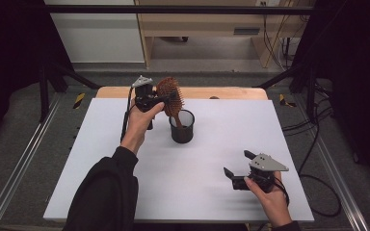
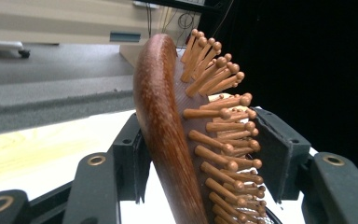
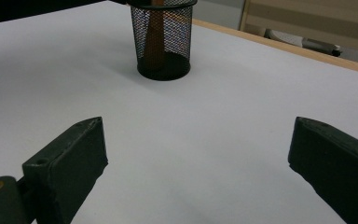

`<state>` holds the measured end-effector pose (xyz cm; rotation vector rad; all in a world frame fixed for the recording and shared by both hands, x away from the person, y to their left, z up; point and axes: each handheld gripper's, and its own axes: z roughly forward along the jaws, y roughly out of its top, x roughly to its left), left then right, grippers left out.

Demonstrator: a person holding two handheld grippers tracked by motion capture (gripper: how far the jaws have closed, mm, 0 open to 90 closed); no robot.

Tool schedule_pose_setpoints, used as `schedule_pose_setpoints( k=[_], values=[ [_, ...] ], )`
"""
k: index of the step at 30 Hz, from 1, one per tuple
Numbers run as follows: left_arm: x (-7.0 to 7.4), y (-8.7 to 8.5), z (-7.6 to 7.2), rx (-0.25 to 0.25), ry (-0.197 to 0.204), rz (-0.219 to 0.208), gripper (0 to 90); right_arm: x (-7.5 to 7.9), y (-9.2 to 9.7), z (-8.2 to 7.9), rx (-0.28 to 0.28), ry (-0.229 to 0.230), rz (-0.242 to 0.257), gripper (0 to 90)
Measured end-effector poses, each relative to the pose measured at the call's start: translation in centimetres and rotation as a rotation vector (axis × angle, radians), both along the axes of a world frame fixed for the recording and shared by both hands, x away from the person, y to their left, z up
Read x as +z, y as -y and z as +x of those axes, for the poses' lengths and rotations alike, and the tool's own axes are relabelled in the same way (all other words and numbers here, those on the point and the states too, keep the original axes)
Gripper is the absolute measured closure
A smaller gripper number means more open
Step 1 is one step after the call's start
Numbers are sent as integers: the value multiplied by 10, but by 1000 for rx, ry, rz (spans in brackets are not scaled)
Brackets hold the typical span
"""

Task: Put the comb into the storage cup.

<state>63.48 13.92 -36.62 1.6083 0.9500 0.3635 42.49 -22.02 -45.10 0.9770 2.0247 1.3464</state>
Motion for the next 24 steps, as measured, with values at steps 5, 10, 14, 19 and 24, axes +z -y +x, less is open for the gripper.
schedule_pose_setpoints(
  k=[5,10,14,19,24],
  values=[
    [-1,3,-1,5,35,26,403,0,0,0,1,2,1,47],
    [-1,5,-1,15,71,45,390,0,0,0,1,3,1,47],
    [-2,4,0,18,74,43,384,0,0,0,3,1,1,47],
    [-2,5,0,14,94,53,377,0,0,0,4,1,1,47],
    [-3,6,0,15,107,59,369,0,0,-1,4,1,1,47]
  ],
)
